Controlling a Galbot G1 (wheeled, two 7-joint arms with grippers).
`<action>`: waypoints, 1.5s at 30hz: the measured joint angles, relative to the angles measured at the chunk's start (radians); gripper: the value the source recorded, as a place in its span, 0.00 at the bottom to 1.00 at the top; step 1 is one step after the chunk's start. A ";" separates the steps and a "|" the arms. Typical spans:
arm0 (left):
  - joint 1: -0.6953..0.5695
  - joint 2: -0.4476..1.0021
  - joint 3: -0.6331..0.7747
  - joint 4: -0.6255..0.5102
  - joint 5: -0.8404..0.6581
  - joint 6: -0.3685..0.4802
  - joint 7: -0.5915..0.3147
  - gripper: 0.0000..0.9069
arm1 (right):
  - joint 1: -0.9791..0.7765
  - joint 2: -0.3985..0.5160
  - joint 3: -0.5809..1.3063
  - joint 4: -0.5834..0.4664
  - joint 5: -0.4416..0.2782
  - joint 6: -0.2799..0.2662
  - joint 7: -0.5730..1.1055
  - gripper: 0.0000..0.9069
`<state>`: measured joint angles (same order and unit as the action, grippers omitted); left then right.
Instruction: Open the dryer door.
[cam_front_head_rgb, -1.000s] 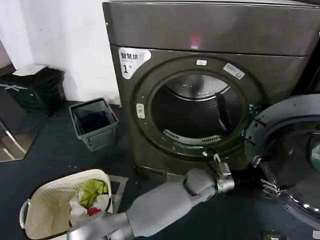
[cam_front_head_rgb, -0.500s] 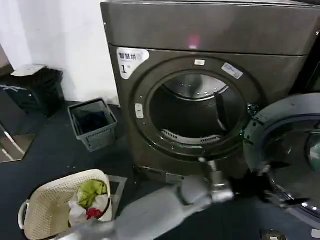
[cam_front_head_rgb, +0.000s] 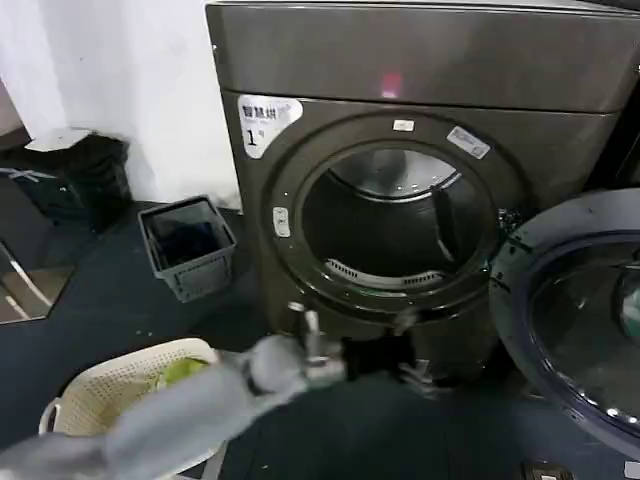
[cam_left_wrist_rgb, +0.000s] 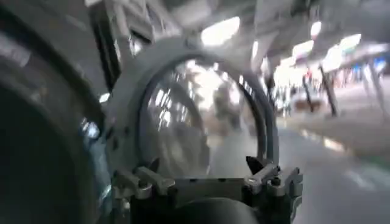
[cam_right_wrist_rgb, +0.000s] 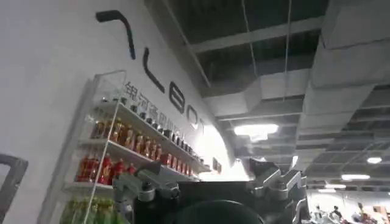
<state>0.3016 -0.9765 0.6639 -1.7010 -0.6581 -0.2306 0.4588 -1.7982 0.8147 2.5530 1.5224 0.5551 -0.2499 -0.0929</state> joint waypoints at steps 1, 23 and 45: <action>-0.007 0.043 0.003 -0.010 0.017 0.009 0.000 1.00 | 0.000 -0.001 0.008 0.000 -0.008 -0.007 0.000 1.00; -0.170 0.669 0.152 -0.084 0.234 0.369 0.035 1.00 | -0.008 -0.017 0.024 -0.005 -0.027 -0.023 -0.011 1.00; -0.118 0.773 0.102 0.125 0.457 0.294 0.253 1.00 | -0.002 0.007 0.019 0.023 -0.028 -0.043 -0.028 1.00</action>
<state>0.1833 -0.2031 0.7657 -1.5758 -0.2012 0.0638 0.7113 -1.8000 0.8219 2.5720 1.5454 0.5275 -0.2929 -0.1208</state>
